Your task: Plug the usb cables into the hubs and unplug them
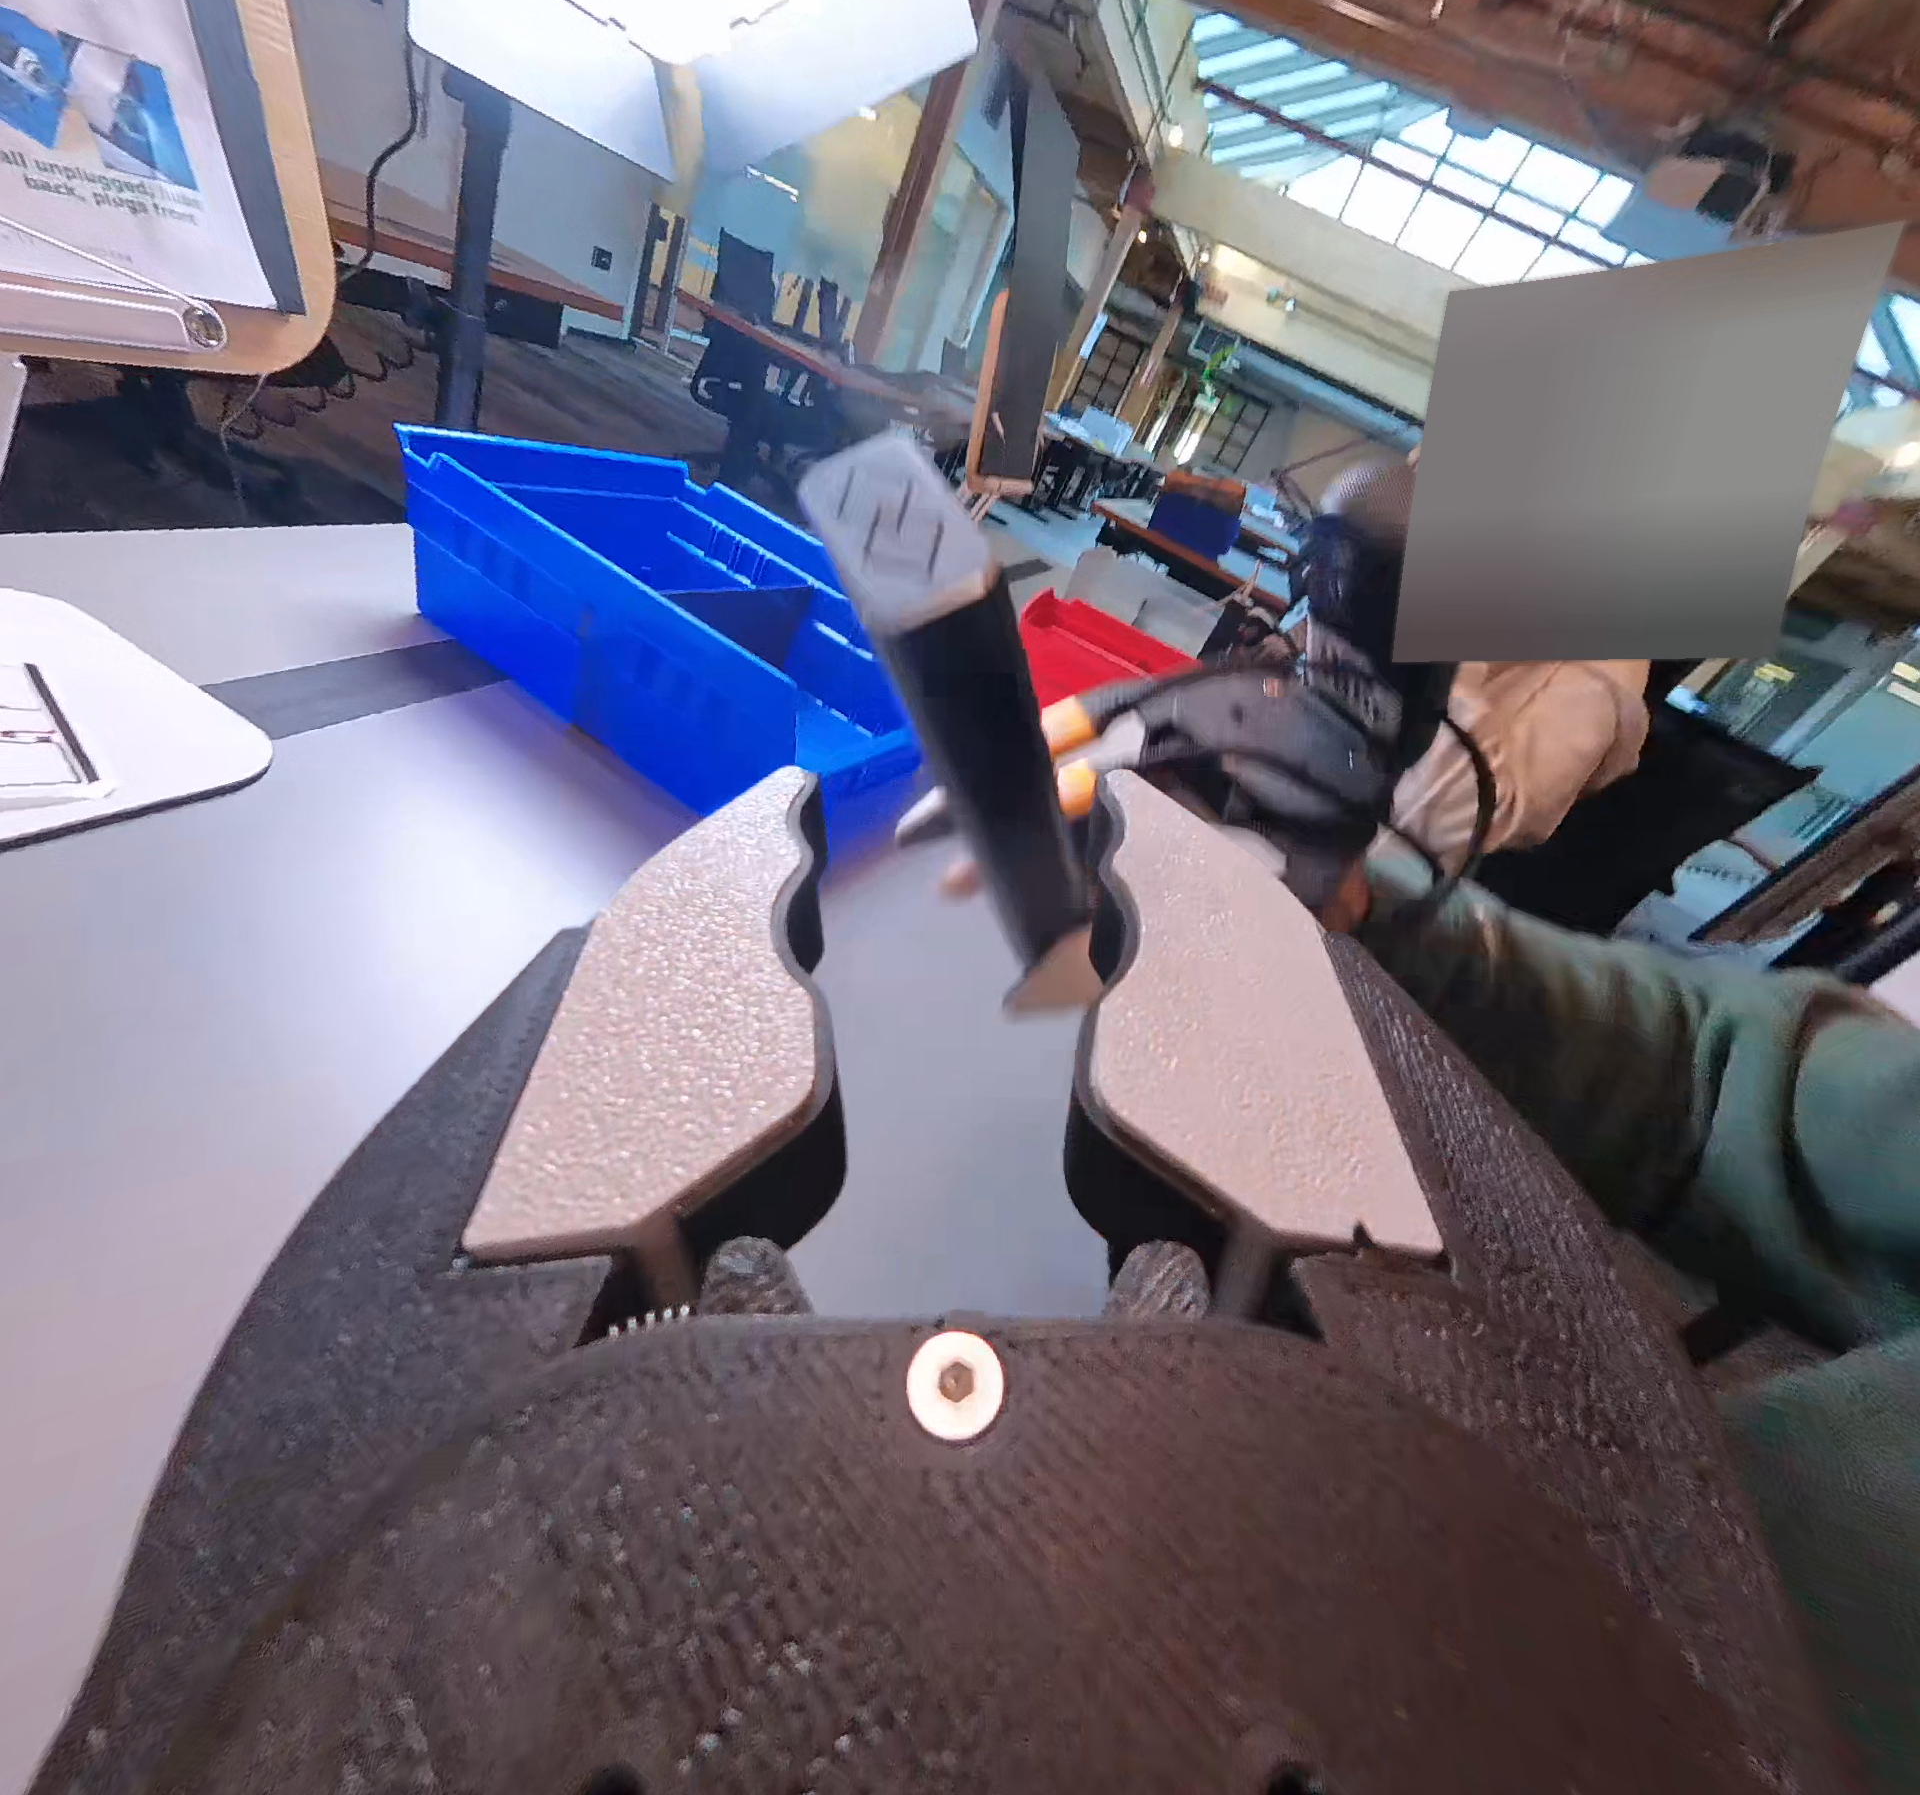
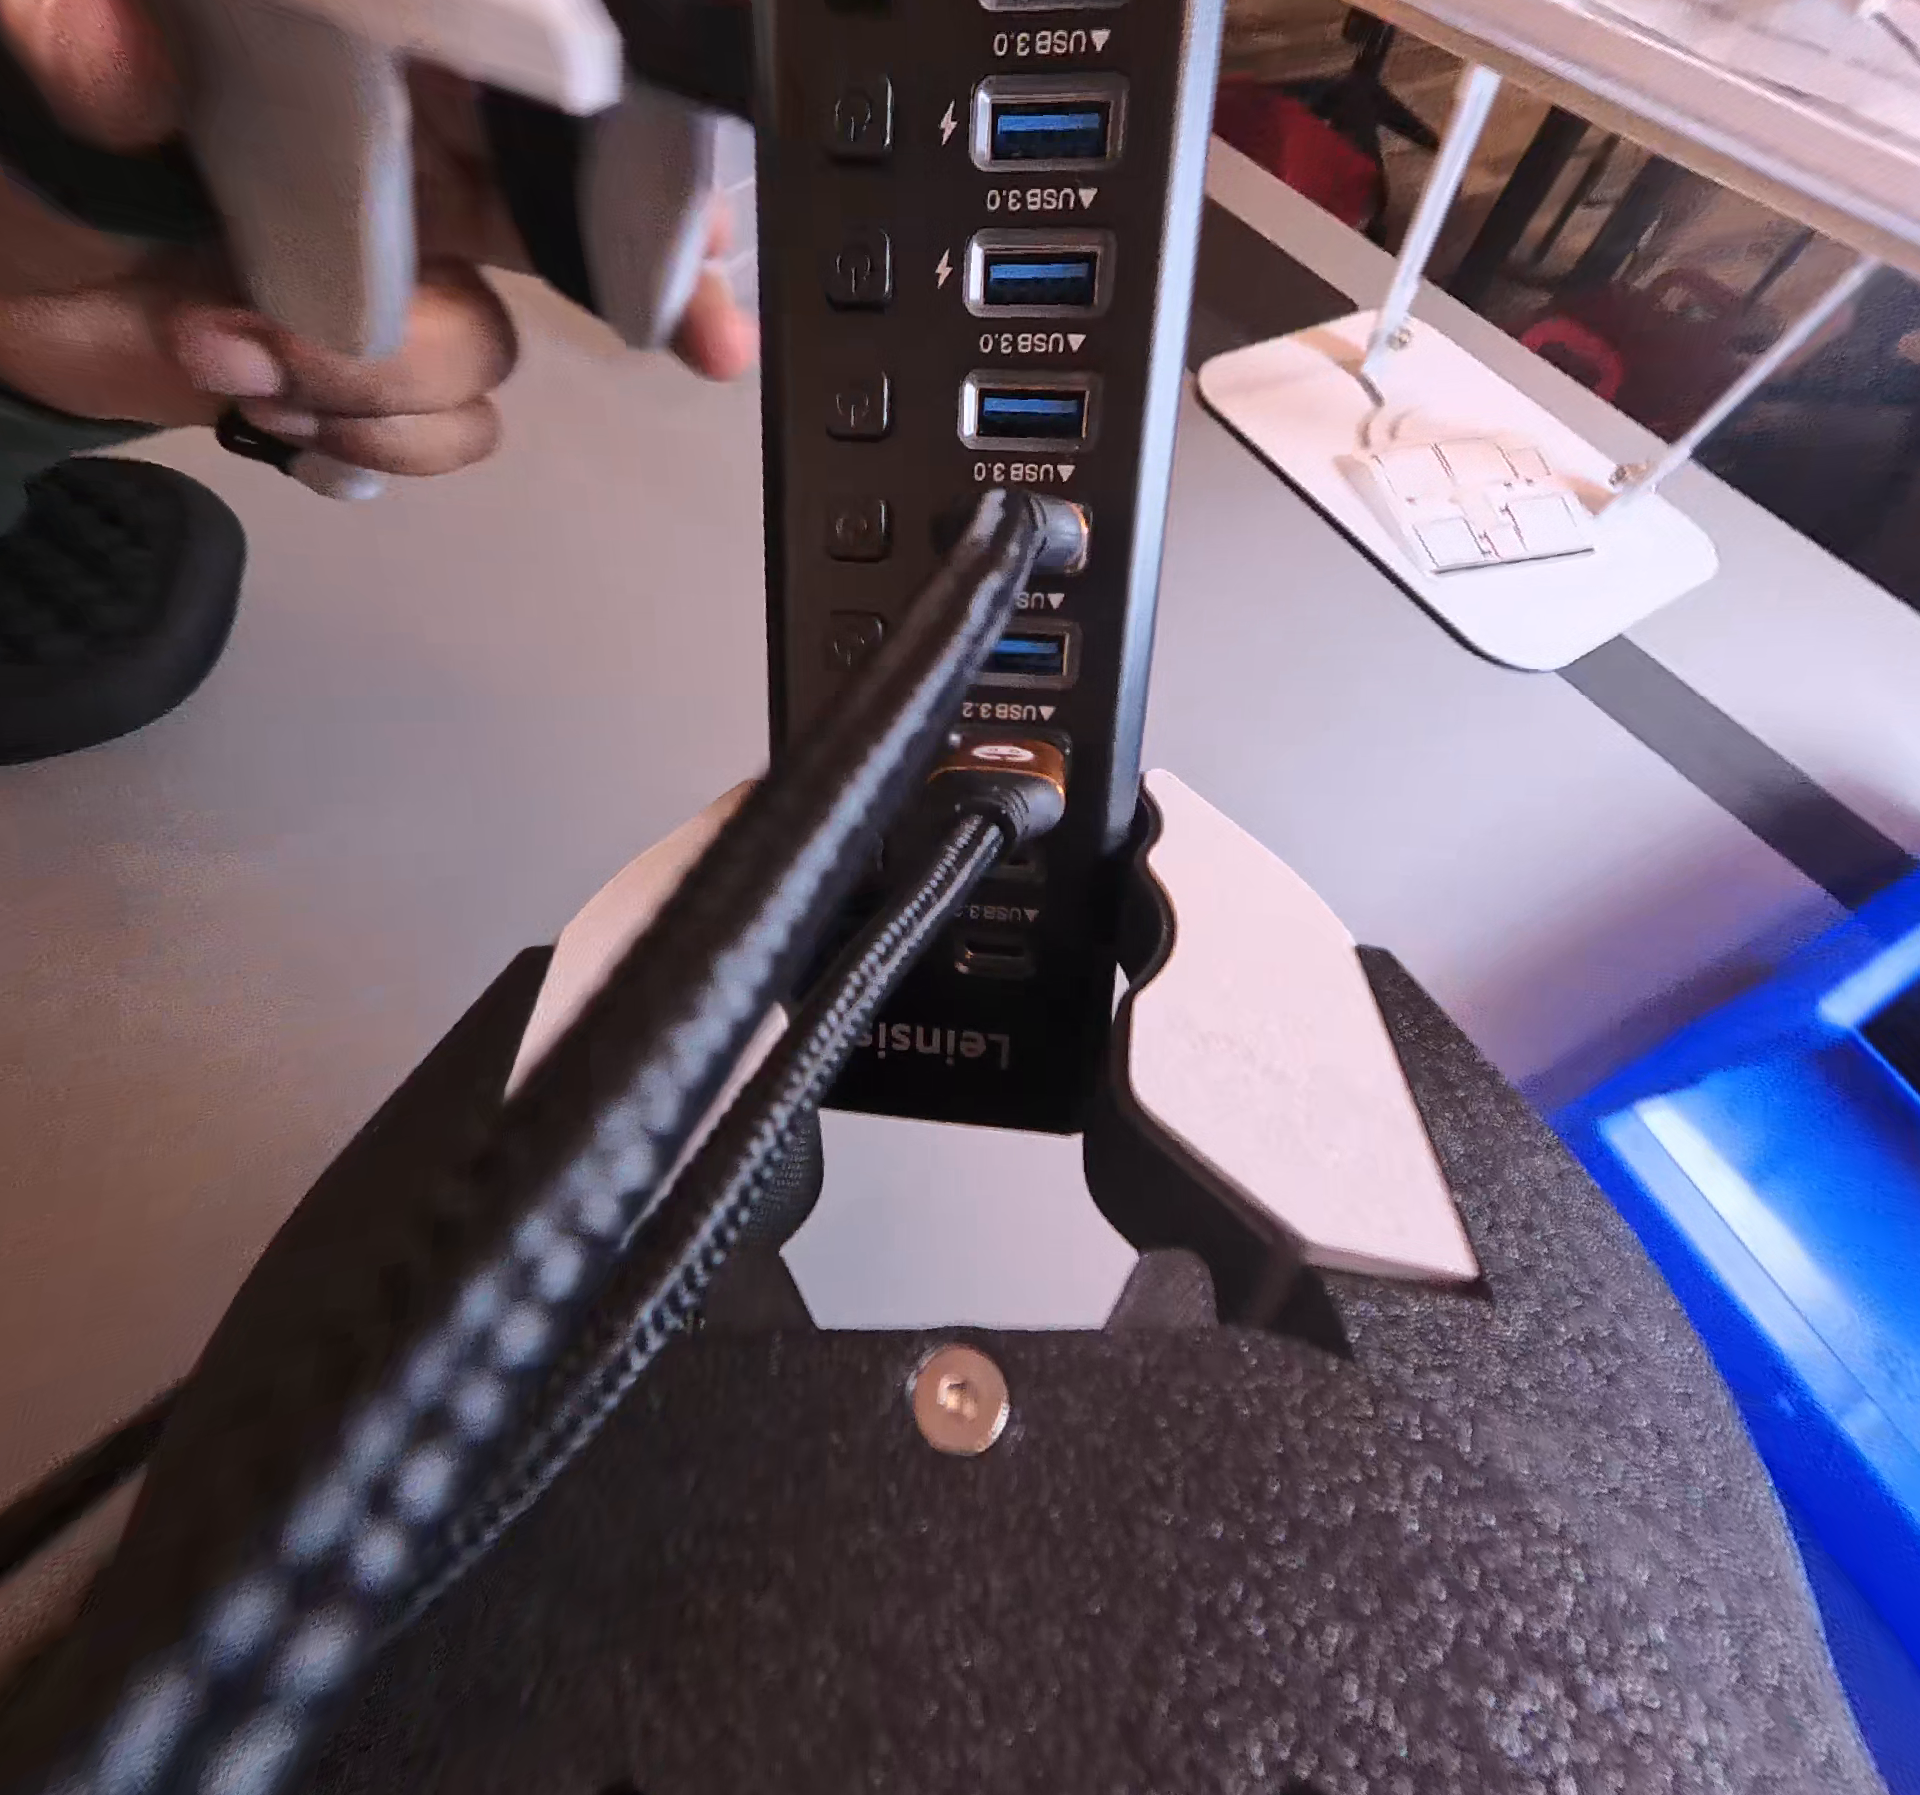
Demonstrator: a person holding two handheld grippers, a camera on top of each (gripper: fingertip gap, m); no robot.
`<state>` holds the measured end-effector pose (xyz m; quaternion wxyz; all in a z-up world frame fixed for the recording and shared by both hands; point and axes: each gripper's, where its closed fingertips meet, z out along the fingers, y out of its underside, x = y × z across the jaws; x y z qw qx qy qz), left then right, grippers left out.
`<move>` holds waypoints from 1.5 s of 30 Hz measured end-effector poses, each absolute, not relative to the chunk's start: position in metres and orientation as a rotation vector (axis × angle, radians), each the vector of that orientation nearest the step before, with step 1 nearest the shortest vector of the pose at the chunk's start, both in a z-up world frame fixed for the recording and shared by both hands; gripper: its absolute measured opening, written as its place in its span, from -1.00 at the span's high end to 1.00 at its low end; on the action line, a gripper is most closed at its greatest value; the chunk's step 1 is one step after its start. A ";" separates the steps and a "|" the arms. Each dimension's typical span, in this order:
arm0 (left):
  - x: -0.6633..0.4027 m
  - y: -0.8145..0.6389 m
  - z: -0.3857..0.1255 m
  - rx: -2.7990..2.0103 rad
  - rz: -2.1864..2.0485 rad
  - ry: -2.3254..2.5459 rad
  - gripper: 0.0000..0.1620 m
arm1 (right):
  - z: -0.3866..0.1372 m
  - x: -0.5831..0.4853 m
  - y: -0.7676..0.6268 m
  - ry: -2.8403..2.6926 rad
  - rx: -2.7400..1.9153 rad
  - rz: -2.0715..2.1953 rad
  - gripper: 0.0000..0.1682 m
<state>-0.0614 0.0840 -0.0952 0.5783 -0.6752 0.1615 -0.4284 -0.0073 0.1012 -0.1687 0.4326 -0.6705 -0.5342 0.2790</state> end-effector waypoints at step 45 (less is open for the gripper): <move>-0.096 0.078 -0.219 -1.769 -0.658 0.594 0.68 | -0.156 0.194 0.524 -1.618 -2.171 -0.494 0.28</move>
